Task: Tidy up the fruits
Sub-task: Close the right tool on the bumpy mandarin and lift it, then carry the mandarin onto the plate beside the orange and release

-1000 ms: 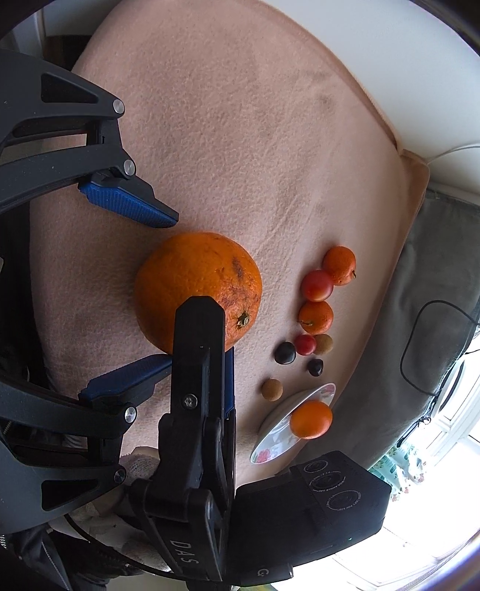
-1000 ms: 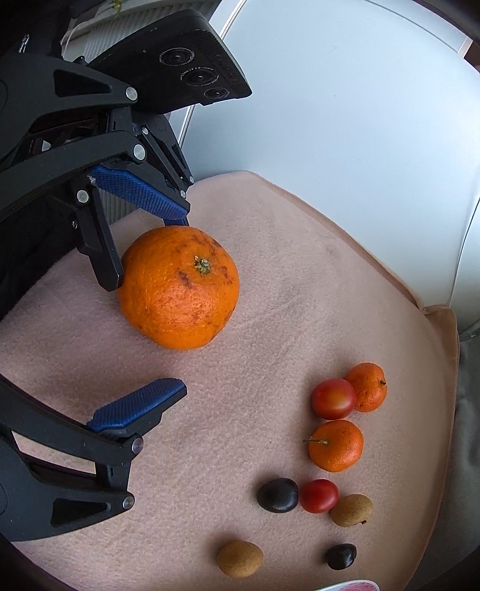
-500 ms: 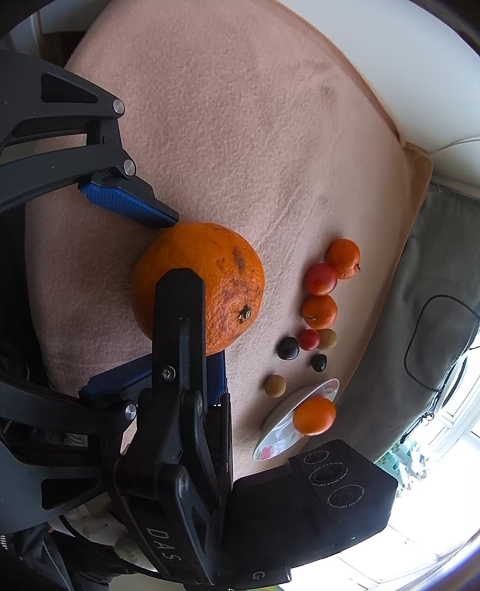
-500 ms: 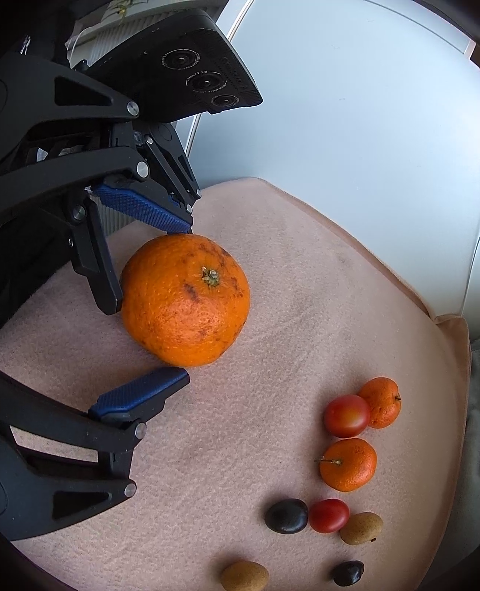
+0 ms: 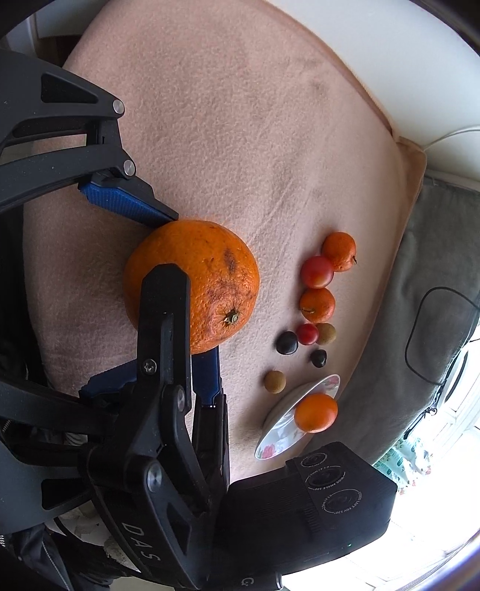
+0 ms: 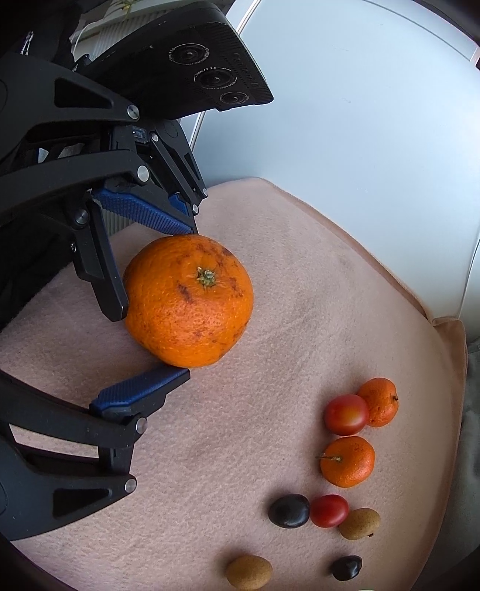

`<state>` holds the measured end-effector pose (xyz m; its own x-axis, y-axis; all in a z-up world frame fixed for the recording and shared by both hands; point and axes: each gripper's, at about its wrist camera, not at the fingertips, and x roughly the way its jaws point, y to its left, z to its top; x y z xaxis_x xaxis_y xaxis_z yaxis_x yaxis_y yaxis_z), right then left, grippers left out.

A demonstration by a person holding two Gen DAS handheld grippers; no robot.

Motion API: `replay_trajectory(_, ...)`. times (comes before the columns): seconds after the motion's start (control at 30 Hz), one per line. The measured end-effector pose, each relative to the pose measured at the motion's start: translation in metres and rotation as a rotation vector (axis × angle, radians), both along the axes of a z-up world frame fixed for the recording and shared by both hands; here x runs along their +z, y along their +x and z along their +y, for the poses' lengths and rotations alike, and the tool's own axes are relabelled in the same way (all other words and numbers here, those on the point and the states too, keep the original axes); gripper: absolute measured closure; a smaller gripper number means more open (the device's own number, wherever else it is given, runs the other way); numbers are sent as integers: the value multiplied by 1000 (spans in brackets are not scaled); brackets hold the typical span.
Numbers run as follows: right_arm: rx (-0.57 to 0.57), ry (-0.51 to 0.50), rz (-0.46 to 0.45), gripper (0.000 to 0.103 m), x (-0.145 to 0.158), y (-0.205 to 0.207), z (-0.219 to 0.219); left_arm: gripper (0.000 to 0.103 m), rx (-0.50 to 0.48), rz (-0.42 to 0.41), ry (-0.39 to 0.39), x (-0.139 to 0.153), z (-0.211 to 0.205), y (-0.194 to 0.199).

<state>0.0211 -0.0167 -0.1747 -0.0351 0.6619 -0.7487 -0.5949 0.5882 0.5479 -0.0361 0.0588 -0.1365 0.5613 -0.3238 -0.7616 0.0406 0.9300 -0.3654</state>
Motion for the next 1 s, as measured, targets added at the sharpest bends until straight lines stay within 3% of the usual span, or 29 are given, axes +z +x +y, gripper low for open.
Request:
replay_trajectory(0.47,-75,16,-23,29,14,10,-27,34,-43,-35,19,12,-20,16)
replay_trajectory(1.0,-269,47,-76,29,48,29,-110,34,-212,-114,23,34,-83,57)
